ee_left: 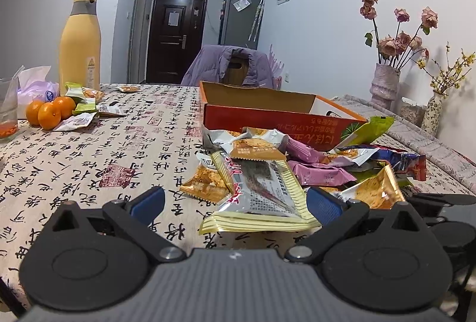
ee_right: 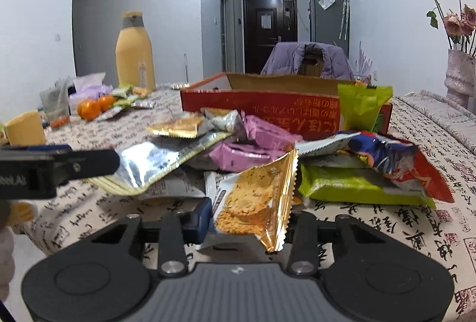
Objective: Organize snacks
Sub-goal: 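Grasp the clear cookie packet with the right gripper, then grasp a cookie packet with the left gripper while the right gripper lifts its packet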
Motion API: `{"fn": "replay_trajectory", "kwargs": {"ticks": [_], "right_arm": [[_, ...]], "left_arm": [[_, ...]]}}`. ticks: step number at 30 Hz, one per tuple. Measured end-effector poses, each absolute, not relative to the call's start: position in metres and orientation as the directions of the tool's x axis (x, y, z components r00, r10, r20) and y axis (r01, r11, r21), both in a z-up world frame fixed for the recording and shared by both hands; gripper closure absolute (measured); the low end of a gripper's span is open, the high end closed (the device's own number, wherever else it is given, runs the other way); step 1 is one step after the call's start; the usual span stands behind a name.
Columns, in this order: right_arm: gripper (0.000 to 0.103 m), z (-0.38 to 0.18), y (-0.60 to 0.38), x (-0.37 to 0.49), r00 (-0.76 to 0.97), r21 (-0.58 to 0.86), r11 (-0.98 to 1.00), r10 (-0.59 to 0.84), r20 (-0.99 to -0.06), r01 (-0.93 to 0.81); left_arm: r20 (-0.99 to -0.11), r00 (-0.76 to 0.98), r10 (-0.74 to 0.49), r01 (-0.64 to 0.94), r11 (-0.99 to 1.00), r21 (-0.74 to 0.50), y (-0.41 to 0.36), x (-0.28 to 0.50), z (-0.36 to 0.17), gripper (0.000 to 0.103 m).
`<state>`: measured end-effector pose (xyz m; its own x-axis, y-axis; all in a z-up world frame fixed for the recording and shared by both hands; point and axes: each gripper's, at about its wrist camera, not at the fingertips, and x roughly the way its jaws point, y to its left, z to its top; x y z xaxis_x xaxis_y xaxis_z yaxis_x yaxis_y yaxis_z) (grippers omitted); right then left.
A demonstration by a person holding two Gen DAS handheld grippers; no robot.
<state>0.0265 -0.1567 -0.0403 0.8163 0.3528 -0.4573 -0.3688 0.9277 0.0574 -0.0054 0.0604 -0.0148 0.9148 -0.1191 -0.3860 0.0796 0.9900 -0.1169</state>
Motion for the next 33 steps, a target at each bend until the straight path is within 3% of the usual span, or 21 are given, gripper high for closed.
{"fn": "replay_trajectory", "kwargs": {"ticks": [11,22,24,28,33], "right_arm": [[0.065,-0.022,-0.180,0.034,0.842,0.101,0.928,0.368,-0.395,-0.359],[0.065,0.008,-0.203,0.062,0.881,0.095,0.933,0.359,-0.307,-0.347],[0.065,0.011,-0.205,0.069,0.882,0.090,0.932,0.362,-0.302,-0.351],[0.065,0.012,-0.205,0.082,0.876,0.079,0.928,0.371,-0.309,-0.365],[0.065,0.011,-0.200,0.095,0.862,0.067,0.919,0.388,-0.327,-0.388]], "left_arm": [[-0.390,0.913,-0.118,0.084,0.991,-0.104,0.050,0.007,0.004,0.000],[-0.497,0.866,-0.050,0.035,0.999,-0.040,0.030,0.072,0.028,0.000],[-0.519,0.854,-0.038,0.030,0.999,-0.024,0.024,0.084,0.029,0.003],[-0.570,0.821,-0.016,0.000,1.000,-0.028,0.017,0.108,0.027,0.026],[-0.627,0.779,-0.006,-0.011,1.000,-0.024,0.013,0.129,0.020,0.031]]}}
